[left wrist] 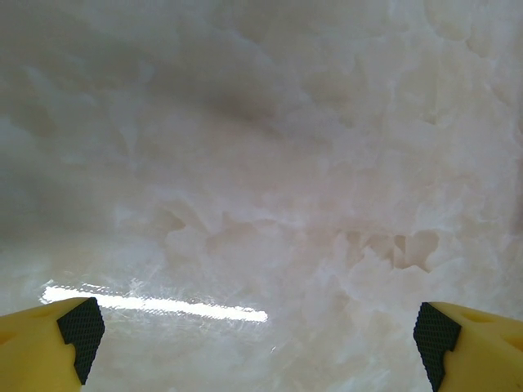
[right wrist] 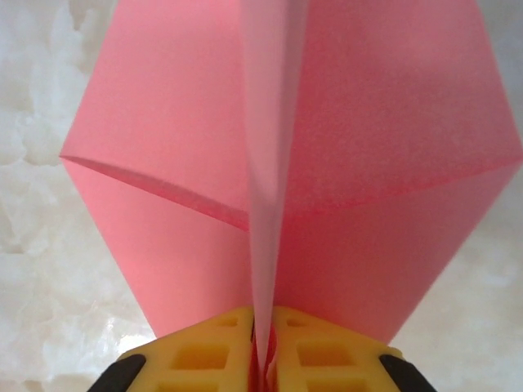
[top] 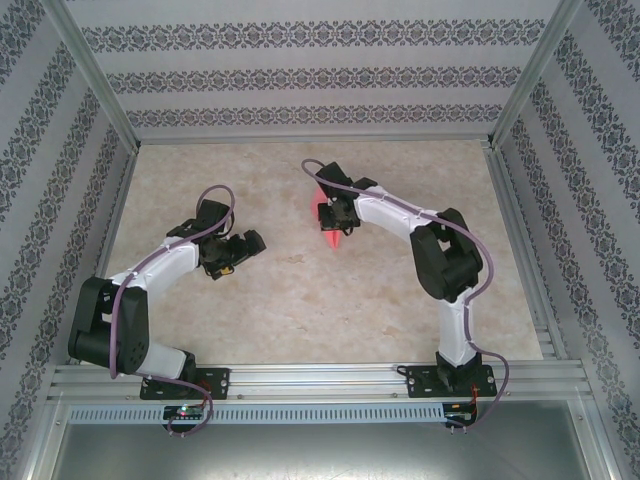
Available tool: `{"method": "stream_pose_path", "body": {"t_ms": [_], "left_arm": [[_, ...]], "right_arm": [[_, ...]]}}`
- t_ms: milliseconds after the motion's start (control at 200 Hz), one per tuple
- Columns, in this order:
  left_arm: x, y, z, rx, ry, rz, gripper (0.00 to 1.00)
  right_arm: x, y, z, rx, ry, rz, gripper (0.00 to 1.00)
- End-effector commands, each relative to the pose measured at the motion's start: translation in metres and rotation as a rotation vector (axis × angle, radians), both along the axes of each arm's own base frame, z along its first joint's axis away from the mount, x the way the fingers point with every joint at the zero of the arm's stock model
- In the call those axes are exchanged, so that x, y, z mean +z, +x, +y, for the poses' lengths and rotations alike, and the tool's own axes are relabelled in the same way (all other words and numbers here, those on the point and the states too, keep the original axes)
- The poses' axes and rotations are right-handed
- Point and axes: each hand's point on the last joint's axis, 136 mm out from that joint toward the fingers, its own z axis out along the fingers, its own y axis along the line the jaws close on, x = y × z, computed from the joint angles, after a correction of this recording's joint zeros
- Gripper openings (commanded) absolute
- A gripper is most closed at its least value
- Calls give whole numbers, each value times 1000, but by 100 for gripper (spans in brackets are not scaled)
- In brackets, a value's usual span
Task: Fold a paper plane with a square sheet of paper (pick it up from the middle)
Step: Move a paper plane to the center of the table.
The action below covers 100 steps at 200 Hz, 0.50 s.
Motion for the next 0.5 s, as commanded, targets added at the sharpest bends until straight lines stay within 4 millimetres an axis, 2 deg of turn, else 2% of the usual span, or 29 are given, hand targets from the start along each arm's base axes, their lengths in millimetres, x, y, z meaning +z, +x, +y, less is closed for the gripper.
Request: {"method": "stream_pose_path", "body": {"t_ms": [0, 125, 280, 375, 495], "left_arm": [[12, 4, 11, -14, 60, -16, 100], [34, 14, 30, -15, 195, -41, 100], [69, 35, 48, 26, 298, -120, 100], [91, 48, 56, 65, 333, -180, 100], [118, 62, 67, 110, 368, -250, 100]], "right_arm": [[-11, -3, -3, 22, -27, 64, 15], [-22, -3, -4, 5, -33, 100, 18], [-18, -3, -2, 1, -32, 103, 20], [1, -1, 0, 4, -22, 73, 25], [41, 1, -3, 4, -9, 11, 36]]}}
